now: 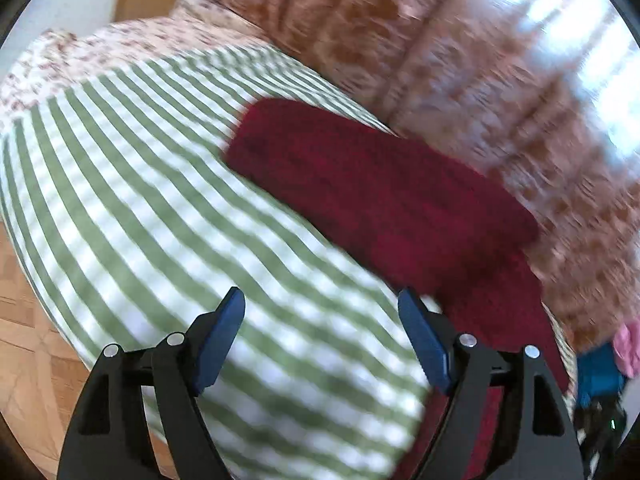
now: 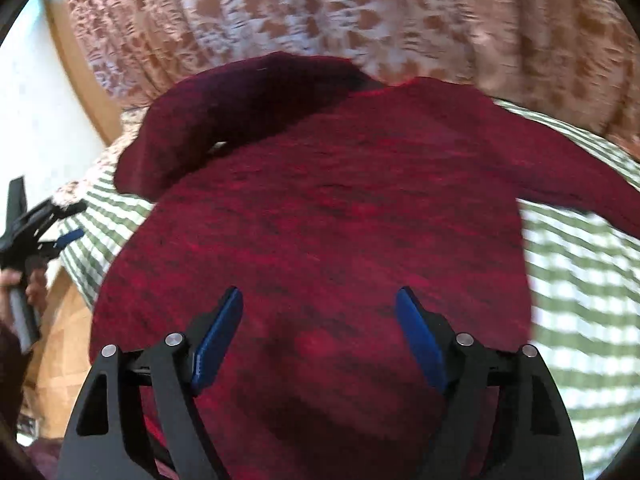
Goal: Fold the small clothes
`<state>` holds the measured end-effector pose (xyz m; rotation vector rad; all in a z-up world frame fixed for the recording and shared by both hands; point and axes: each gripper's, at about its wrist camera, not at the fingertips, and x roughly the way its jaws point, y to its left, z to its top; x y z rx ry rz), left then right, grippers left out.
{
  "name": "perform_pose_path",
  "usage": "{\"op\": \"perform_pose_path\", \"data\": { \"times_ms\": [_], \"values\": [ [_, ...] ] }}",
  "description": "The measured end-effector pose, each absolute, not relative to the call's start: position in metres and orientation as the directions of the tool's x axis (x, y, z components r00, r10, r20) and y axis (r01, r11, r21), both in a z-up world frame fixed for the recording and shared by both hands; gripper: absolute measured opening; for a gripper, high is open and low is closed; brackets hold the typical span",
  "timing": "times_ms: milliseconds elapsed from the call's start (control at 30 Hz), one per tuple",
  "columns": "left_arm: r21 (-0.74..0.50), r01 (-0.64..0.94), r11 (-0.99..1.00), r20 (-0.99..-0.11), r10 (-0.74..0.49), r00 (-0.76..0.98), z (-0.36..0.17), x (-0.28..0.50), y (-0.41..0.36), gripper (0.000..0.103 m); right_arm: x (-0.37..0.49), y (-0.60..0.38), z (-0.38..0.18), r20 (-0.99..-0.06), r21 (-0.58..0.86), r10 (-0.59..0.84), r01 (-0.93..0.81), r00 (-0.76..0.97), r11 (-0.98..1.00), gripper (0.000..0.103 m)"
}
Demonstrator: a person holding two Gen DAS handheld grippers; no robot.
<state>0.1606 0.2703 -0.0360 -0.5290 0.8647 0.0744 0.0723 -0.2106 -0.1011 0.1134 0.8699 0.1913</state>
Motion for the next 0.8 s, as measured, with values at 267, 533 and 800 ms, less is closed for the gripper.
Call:
{"op": "perform_pose_path", "data": {
  "times_ms": [267,533,800],
  "values": [
    [-0.335,-0.371,0.866,-0.781,-0.035,0.623,-0.060,0.242,0.328,0.088,0.108,-0.174,-0.135,-0.764,0.174,0.234,-0.158,0.601,0.972,0.078],
    [-0.332,-0.250,0.910,-0.807,-0.136,0.575,-0.081,0.304,0.320,0.000,0.118,-0.163,-0.150,-0.755,0.117,0.191,-0.157,0.627,0.981,0.091],
    [-0.253,-0.435,0.864,-0.749,0.109,0.653,-0.030,0.320,0.383,0.000,0.119,-0.160,-0.154,-0.755,0.099,0.180,-0.161,0.631,0.982,0.096]
  ]
}}
